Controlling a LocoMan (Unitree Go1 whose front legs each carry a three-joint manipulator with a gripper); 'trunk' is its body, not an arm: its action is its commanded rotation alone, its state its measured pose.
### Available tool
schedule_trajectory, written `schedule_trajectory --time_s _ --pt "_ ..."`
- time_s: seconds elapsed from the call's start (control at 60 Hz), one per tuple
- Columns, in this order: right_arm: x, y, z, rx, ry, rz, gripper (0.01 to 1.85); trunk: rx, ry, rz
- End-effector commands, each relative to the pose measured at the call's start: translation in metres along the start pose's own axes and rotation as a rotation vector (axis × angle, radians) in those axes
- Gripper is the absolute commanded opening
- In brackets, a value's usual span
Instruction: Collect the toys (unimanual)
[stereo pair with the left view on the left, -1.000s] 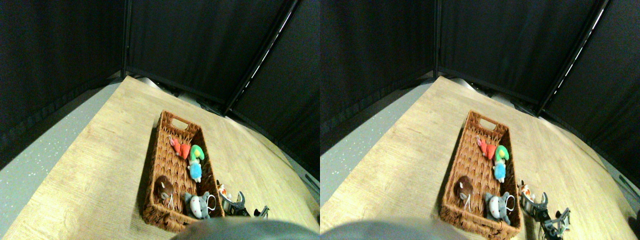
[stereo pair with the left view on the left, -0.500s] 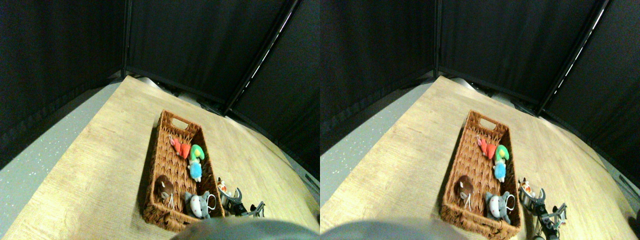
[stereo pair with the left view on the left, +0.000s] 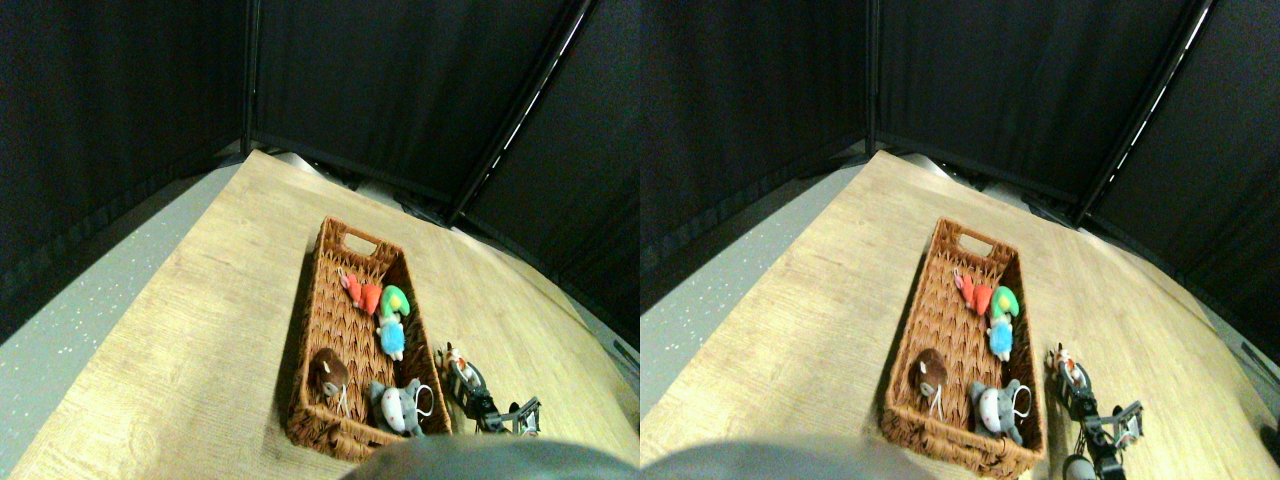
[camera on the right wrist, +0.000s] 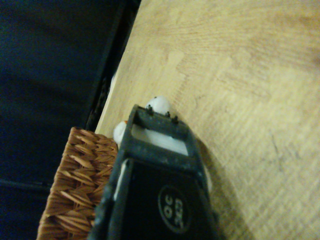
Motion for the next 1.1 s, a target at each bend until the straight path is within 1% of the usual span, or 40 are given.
schedule_trajectory --time_s 0.017,0.05,0.117,0.15,0.183,0.2,0.217,0.267,0.283,0.3,0.35,0.367,0.383,0.4,0.433,0.467,0.483,0.533,0.567,0.633,0.7,0.75,0.783,0.8,0.833,0.85,0.933,1.0,1.067,1.1 --pt "-0.004 0.023 -0.002 -0.012 0.003 0.108 0.06 -0.004 0.004 0.006" --pt "-0.005 0.029 -0.002 -0.048 -0.009 0.128 0.06 -0.003 0.004 0.004" --pt "-0.007 0.038 -0.002 -0.069 -0.002 0.146 0.06 -0.003 -0.001 0.003" --pt "-0.01 0.044 -0.002 -0.091 0.01 0.176 0.06 -0.003 -0.001 0.003" --pt "-0.011 0.047 -0.003 -0.083 0.006 0.184 0.06 -0.002 -0.005 0.002" --pt "-0.012 0.05 -0.003 -0.11 0.014 0.209 0.06 -0.003 -0.009 0.002" --pt "-0.013 0.054 -0.003 -0.135 0.015 0.22 0.06 -0.003 -0.009 0.002" --pt "-0.018 0.066 -0.006 -0.163 0.018 0.225 0.06 -0.007 -0.012 0.001" --pt "-0.019 0.071 -0.007 -0.178 0.01 0.229 0.06 -0.009 -0.016 0.003" --pt "-0.019 0.071 -0.007 -0.178 0.01 0.229 0.06 -0.009 -0.016 0.003" --pt "-0.025 0.083 -0.012 -0.169 0.014 0.231 0.06 -0.013 -0.02 0.007" --pt "-0.025 0.087 -0.014 -0.179 0.045 0.239 0.06 -0.016 -0.023 0.01" --pt "-0.025 0.091 -0.016 -0.184 0.059 0.247 0.06 -0.016 -0.023 0.01" --pt "-0.025 0.091 -0.016 -0.184 0.059 0.247 0.06 -0.016 -0.023 0.01" --pt "-0.028 0.099 -0.02 -0.171 0.064 0.252 0.06 -0.02 -0.028 0.016" --pt "-0.029 0.105 -0.023 -0.175 0.081 0.25 0.06 -0.024 -0.032 0.022" --pt "-0.03 0.108 -0.025 -0.188 0.092 0.262 0.06 -0.027 -0.033 0.024" --pt "-0.03 0.113 -0.028 -0.202 0.111 0.269 0.06 -0.035 -0.036 0.03" --pt "-0.031 0.117 -0.031 -0.227 0.103 0.278 0.06 -0.041 -0.038 0.035" --pt "-0.032 0.122 -0.037 -0.202 0.107 0.287 0.06 -0.048 -0.041 0.043" --pt "-0.033 0.127 -0.043 -0.218 0.111 0.302 0.06 -0.061 -0.05 0.053" --pt "-0.034 0.133 -0.047 -0.229 0.135 0.316 0.06 -0.068 -0.052 0.057" --pt "-0.034 0.133 -0.047 -0.229 0.135 0.316 0.06 -0.072 -0.053 0.06" --pt "-0.035 0.135 -0.051 -0.234 0.162 0.321 0.06 -0.076 -0.056 0.064" --pt "-0.036 0.138 -0.055 -0.231 0.164 0.331 0.06 -0.083 -0.059 0.069" --pt "-0.036 0.139 -0.057 -0.237 0.184 0.336 0.06 -0.085 -0.061 0.071" --pt "-0.038 0.143 -0.066 -0.233 0.191 0.329 0.06 -0.099 -0.065 0.082" --pt "-0.04 0.145 -0.072 -0.236 0.212 0.324 0.06 -0.108 -0.07 0.093" --pt "-0.04 0.145 -0.079 -0.237 0.238 0.319 0.06 -0.117 -0.072 0.102" --pt "-0.04 0.144 -0.081 -0.25 0.237 0.32 0.06 -0.12 -0.072 0.105"
